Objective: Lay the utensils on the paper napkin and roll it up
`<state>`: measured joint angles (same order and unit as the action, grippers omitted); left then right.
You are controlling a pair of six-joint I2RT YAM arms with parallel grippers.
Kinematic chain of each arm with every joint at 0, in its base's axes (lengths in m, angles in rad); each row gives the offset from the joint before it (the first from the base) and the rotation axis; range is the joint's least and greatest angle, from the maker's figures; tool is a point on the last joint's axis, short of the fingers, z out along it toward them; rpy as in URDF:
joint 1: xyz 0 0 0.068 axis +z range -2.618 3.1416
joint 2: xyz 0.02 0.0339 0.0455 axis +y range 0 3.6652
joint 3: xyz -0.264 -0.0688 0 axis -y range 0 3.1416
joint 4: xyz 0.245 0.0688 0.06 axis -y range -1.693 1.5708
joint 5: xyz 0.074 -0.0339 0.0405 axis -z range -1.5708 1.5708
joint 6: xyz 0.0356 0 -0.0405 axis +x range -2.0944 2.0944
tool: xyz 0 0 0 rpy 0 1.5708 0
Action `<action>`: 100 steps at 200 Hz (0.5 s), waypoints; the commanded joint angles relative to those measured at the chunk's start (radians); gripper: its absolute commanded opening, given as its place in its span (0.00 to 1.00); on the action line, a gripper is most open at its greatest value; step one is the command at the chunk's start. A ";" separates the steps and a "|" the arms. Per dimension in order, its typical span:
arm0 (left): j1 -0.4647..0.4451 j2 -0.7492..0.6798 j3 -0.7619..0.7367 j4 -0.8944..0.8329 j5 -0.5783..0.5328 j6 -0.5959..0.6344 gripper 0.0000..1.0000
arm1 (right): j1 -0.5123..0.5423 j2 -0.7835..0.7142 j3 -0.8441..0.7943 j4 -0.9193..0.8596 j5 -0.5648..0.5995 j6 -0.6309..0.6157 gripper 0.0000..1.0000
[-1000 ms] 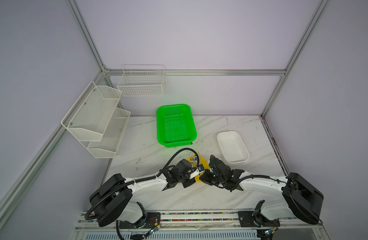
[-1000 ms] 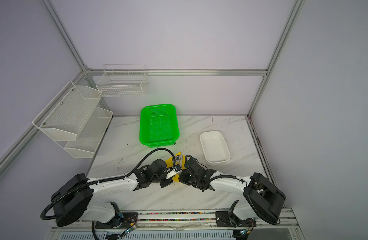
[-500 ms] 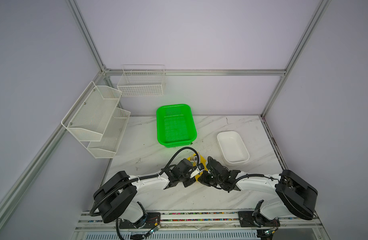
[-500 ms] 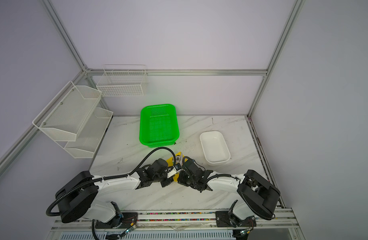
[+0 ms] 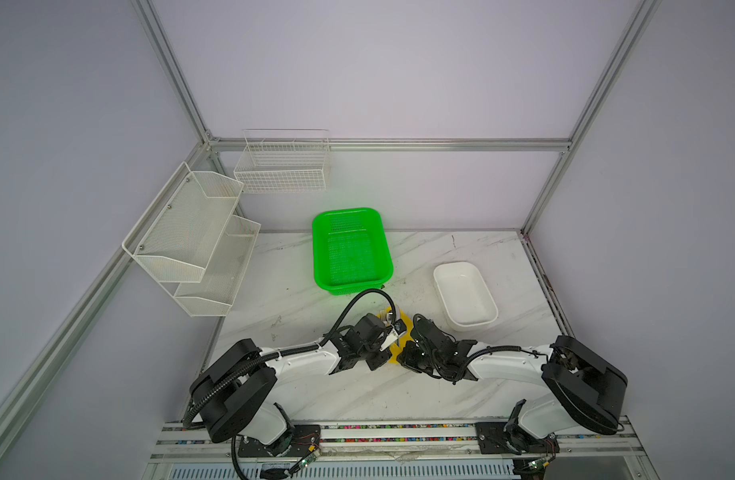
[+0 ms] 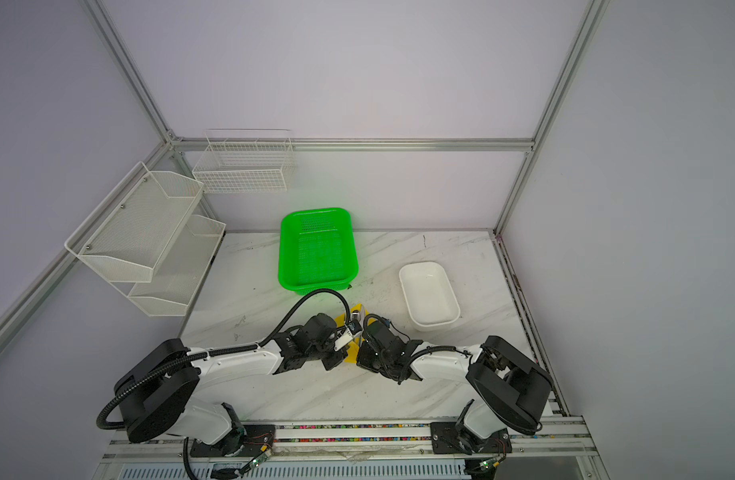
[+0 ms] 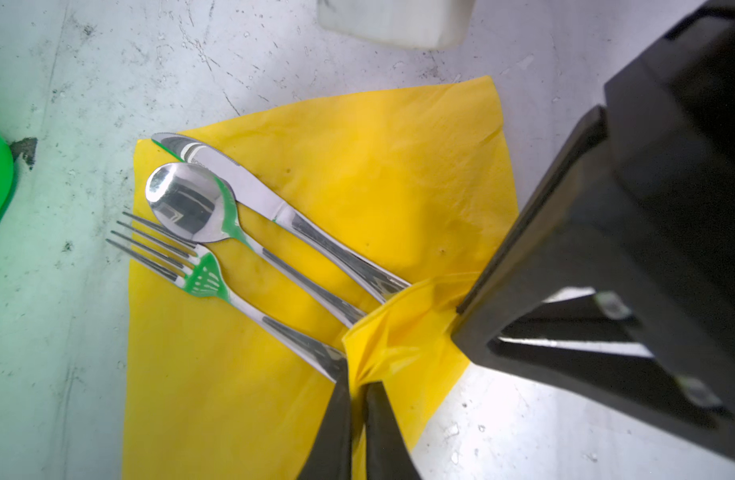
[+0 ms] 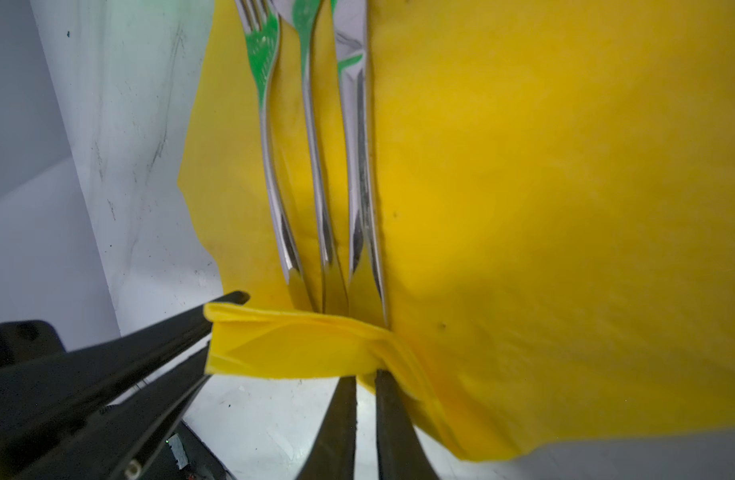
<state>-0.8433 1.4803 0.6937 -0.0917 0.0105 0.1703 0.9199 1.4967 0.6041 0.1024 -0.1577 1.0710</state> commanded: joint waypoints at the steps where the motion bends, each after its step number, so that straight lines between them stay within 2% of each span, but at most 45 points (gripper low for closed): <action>1: 0.007 0.001 0.078 0.013 0.004 -0.036 0.10 | -0.010 -0.009 0.012 0.015 0.037 0.027 0.16; 44: 0.010 0.008 0.074 0.002 -0.009 -0.047 0.09 | -0.029 -0.018 0.005 0.052 -0.017 0.003 0.22; 67: 0.012 0.005 0.073 0.002 -0.020 -0.066 0.10 | -0.034 0.002 -0.003 0.051 -0.017 0.012 0.18; 72: 0.013 0.005 0.073 0.001 -0.024 -0.073 0.12 | -0.035 0.008 -0.004 0.052 -0.019 0.012 0.17; 81: 0.016 -0.001 0.076 -0.003 -0.024 -0.084 0.22 | -0.035 0.017 -0.003 0.052 -0.018 0.013 0.16; 100: 0.018 -0.032 0.083 -0.025 -0.027 -0.110 0.31 | -0.036 0.031 0.003 0.053 -0.014 0.017 0.15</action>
<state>-0.8360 1.4891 0.6937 -0.1013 -0.0055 0.1184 0.8879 1.5040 0.6037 0.1425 -0.1757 1.0718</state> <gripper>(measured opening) 0.258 0.151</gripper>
